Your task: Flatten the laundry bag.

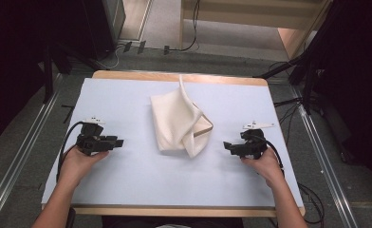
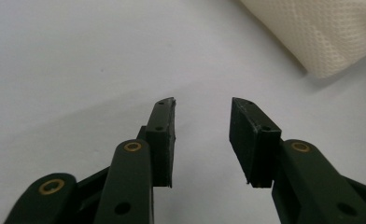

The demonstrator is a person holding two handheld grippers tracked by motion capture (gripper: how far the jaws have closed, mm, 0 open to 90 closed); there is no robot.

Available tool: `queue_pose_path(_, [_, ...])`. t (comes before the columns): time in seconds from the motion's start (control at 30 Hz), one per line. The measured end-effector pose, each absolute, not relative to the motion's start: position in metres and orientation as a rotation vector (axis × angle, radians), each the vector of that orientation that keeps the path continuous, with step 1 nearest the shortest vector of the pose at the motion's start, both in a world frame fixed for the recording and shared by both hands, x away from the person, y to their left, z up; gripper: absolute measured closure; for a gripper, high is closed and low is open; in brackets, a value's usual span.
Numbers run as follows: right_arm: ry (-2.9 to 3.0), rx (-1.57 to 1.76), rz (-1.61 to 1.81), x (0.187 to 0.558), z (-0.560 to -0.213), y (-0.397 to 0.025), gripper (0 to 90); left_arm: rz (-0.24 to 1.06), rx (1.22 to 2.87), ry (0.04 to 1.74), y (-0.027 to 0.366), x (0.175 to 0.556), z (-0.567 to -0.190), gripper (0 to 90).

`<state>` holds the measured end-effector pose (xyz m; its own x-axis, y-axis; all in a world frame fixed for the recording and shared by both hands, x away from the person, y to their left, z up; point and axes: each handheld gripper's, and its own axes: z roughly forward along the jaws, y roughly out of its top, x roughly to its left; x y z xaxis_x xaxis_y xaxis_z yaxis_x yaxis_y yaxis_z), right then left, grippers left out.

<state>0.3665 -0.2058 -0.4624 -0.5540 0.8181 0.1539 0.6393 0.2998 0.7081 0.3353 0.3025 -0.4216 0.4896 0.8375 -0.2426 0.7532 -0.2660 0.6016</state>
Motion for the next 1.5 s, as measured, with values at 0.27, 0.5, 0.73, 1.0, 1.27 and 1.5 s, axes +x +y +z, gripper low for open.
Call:
queue_pose_path(0.27, [2.357,1.298,1.089,0.364,-0.455,-0.196,15.8,0.160,2.086,1.291,0.294,0.333,-0.419,42.8])
queue_pose_path(0.5, [2.346,1.308,1.114,0.366,-0.454,-0.195,20.8,0.143,2.089,1.268,0.295,0.337,-0.421,39.6])
queue_pose_path(0.73, [2.323,1.312,1.133,0.366,-0.449,-0.202,32.2,0.136,2.098,1.254,0.291,0.342,-0.422,37.1])
queue_pose_path(1.0, [2.306,1.337,1.175,0.366,-0.446,-0.206,37.8,0.100,2.120,1.240,0.283,0.347,-0.424,36.0])
queue_pose_path(1.27, [2.309,1.375,1.195,0.370,-0.449,-0.208,40.4,0.104,2.120,1.231,0.277,0.349,-0.424,35.5])
queue_pose_path(1.5, [2.345,1.496,1.272,0.373,-0.454,-0.211,38.9,0.088,2.100,1.222,0.276,0.354,-0.424,35.9])
